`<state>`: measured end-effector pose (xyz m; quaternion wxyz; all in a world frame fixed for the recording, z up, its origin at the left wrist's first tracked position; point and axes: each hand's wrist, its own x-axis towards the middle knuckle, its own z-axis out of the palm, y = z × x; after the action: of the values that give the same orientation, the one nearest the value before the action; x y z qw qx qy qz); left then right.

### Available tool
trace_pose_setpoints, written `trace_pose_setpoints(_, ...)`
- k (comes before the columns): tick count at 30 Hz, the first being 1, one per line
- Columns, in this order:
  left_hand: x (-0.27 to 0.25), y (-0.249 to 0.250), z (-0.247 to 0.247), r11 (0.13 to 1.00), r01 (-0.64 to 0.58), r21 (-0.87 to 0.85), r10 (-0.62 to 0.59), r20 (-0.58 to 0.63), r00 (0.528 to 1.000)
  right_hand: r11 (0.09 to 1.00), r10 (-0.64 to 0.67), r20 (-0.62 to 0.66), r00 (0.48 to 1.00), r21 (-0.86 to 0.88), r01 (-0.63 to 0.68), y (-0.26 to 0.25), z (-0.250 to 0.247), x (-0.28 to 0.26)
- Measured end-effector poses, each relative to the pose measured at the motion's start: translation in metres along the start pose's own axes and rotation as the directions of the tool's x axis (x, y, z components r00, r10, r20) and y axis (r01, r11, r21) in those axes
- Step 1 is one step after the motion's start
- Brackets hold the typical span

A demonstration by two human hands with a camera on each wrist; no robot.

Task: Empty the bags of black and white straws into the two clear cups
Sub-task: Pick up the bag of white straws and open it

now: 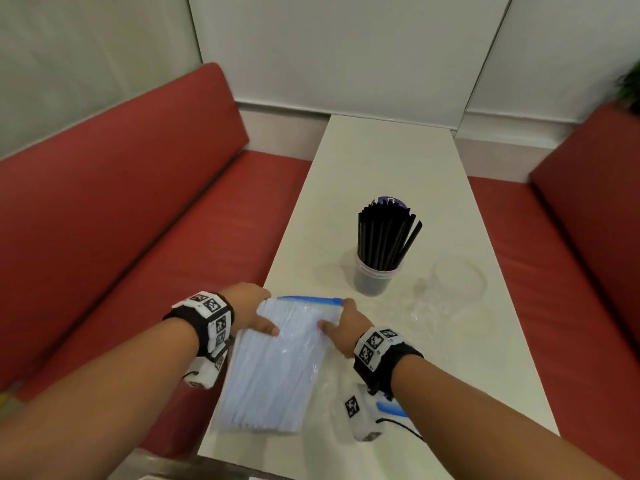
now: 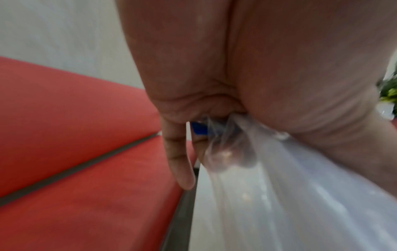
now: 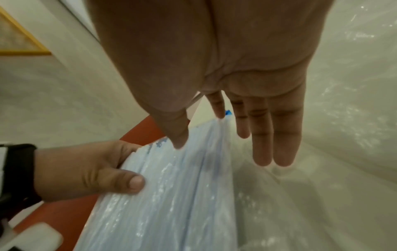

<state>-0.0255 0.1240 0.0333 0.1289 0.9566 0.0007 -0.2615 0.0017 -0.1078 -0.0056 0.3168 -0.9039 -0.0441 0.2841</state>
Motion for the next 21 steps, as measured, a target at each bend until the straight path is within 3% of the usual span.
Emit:
trace_pose_setpoints(4, -0.033, 0.004, -0.047, 0.994, -0.096, -0.047, 0.084, -0.213, 0.974, 0.939, -0.168, -0.135, 0.976, 0.278, 0.201, -0.023, -0.035, -0.001)
trace_pose_setpoints(8, -0.061, 0.016, -0.077, 0.985, -0.143, -0.1, 0.091, -0.405, 0.91, 0.772, -0.283, -0.278, 0.918, 0.502, 0.39, -0.051, -0.078, -0.027)
trace_pose_setpoints(12, -0.081, 0.057, -0.097, 0.948, -0.276, -0.161, 0.138, -0.573, 0.808, 0.636, -0.334, -0.466, 0.819, 0.53, 0.561, -0.059, -0.124, -0.07)
trace_pose_setpoints(17, -0.091, 0.117, -0.115, 0.792, -0.527, -0.308, 0.153, -0.735, 0.66, 0.489, -0.369, -0.581, 0.726, 0.543, 0.683, -0.042, -0.187, -0.114)
trace_pose_setpoints(19, -0.09, 0.141, -0.118, 0.709, -0.595, -0.379, 0.151, -0.742, 0.653, 0.482, -0.37, -0.61, 0.701, 0.519, 0.706, -0.026, -0.21, -0.123)
trace_pose_setpoints(21, -0.087, 0.167, -0.119, 0.706, -0.59, -0.392, 0.182, -0.705, 0.686, 0.496, -0.361, -0.65, 0.669, 0.474, 0.728, -0.007, -0.229, -0.13)
